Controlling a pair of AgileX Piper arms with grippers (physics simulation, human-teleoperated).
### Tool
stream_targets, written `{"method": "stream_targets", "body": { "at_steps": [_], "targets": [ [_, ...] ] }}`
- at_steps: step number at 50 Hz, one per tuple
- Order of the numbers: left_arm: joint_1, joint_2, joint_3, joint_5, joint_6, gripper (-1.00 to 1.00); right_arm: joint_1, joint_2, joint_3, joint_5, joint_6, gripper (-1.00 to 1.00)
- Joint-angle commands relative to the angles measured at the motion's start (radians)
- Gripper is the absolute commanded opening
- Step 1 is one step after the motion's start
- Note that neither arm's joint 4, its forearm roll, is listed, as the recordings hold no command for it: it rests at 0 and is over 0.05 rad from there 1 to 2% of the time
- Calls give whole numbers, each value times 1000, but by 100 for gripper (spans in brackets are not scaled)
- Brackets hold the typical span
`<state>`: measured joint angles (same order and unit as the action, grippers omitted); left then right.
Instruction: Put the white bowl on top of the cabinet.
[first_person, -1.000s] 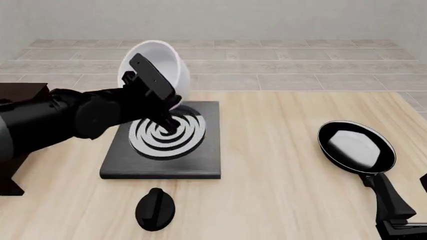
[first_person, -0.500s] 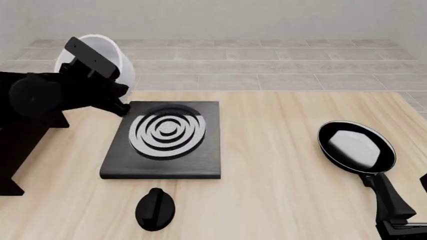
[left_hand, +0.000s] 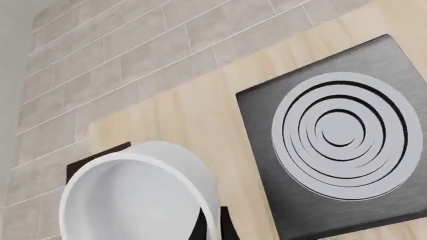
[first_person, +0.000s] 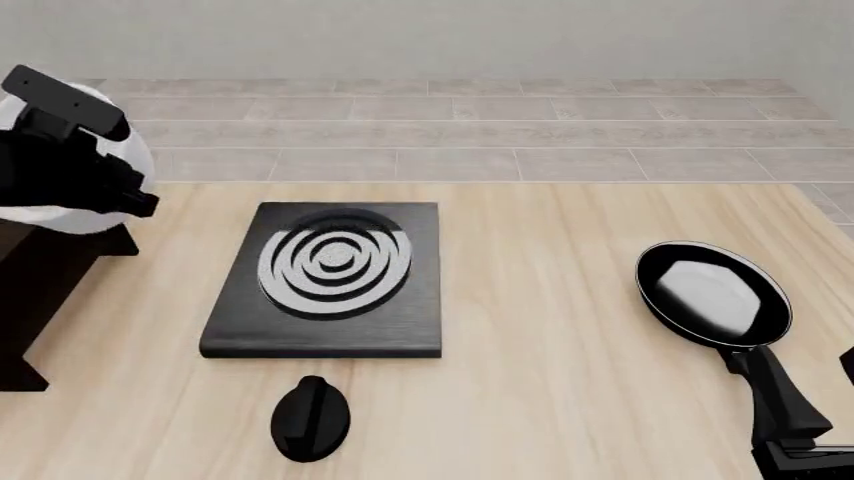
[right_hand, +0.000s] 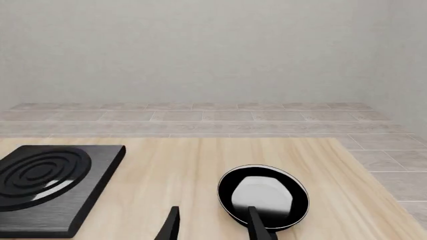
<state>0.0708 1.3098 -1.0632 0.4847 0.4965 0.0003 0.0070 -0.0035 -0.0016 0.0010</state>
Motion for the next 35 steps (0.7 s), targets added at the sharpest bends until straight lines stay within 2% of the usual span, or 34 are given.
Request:
{"method": "stream_targets", "body": {
  "at_steps": [1, 5, 6, 10, 15, 16, 21, 27, 31, 35],
  "targets": [
    [154, 32, -11, -29, 8, -100, 0, 0, 0, 0, 0, 100],
    [158, 24, -29, -19, -22, -100, 0, 0, 0, 0, 0, 100],
    [170, 24, -29, -25, 5, -100, 0, 0, 0, 0, 0, 100],
    [198, 36, -67, -11, 11, -100, 0, 0, 0, 0, 0, 100],
    [241, 56, -80, -19, 71, -100, 0, 0, 0, 0, 0, 100],
    [241, 63, -94, -12, 55, -100, 0, 0, 0, 0, 0, 100],
    [283, 110, -117, -32, 60, -100, 0, 0, 0, 0, 0, 100],
    [290, 131, -75, -89, 44, -100, 0, 0, 0, 0, 0, 100],
    [299, 148, -114, -88, -17, -100, 0, 0, 0, 0, 0, 100],
    [317, 165, -127, -100, -27, -100, 0, 0, 0, 0, 0, 100]
  ]
}}
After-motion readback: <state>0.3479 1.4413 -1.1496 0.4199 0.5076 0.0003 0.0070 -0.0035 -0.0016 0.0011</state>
